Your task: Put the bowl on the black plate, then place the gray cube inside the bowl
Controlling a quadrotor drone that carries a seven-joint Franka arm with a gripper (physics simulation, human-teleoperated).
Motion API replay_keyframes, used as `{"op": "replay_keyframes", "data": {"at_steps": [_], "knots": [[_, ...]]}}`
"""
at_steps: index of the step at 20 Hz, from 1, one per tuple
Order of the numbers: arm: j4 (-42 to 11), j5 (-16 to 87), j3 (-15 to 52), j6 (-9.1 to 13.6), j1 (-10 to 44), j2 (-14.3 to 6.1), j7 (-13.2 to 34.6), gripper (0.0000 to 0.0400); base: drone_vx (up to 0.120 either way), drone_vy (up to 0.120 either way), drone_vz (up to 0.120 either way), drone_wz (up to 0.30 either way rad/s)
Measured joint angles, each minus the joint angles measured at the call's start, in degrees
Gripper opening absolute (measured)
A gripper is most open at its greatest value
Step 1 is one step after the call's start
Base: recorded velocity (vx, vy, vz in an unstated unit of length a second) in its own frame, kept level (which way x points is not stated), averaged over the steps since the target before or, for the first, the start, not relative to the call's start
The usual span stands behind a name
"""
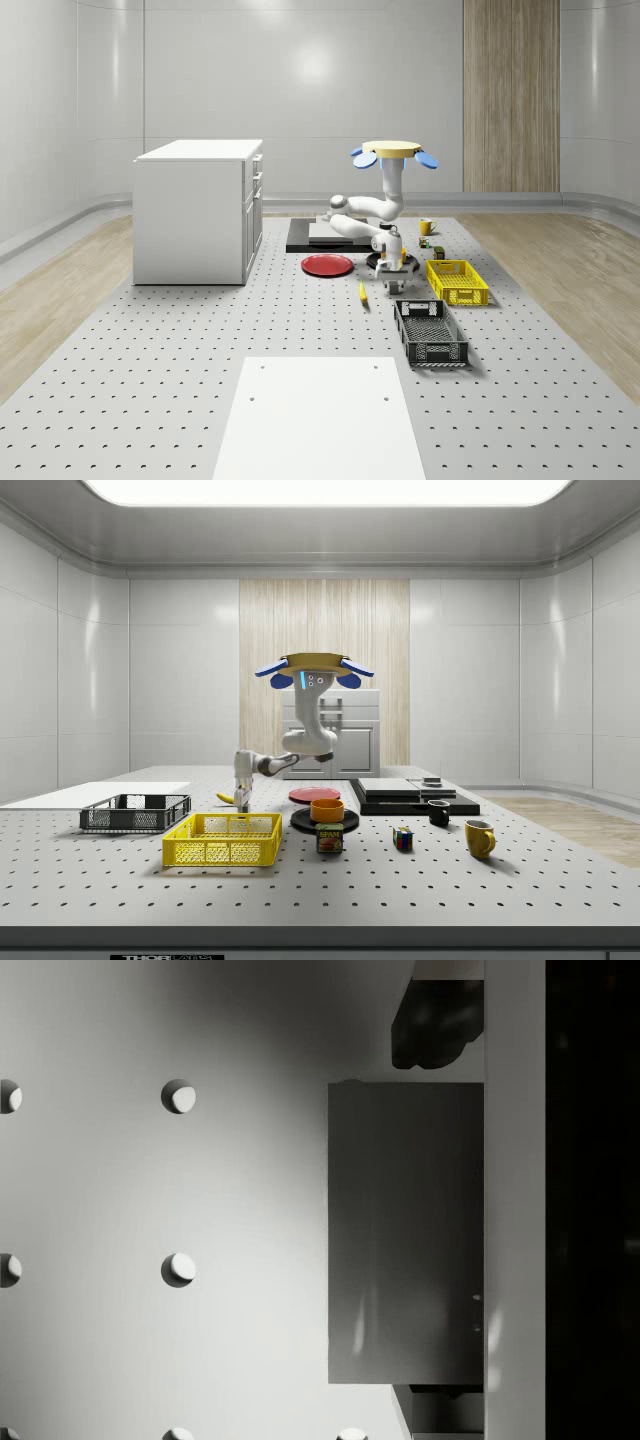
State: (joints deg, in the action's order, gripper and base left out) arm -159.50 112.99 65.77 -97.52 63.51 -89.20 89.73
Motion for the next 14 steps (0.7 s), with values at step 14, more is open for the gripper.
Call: {"op": "replay_keyframes", "data": {"at_steps": [14], "knots": [[0.89, 0.94, -0.83, 0.09, -0.29, 0.76, -0.95, 0.0310, 0.000, 0.000, 0.000, 0.000]]}}
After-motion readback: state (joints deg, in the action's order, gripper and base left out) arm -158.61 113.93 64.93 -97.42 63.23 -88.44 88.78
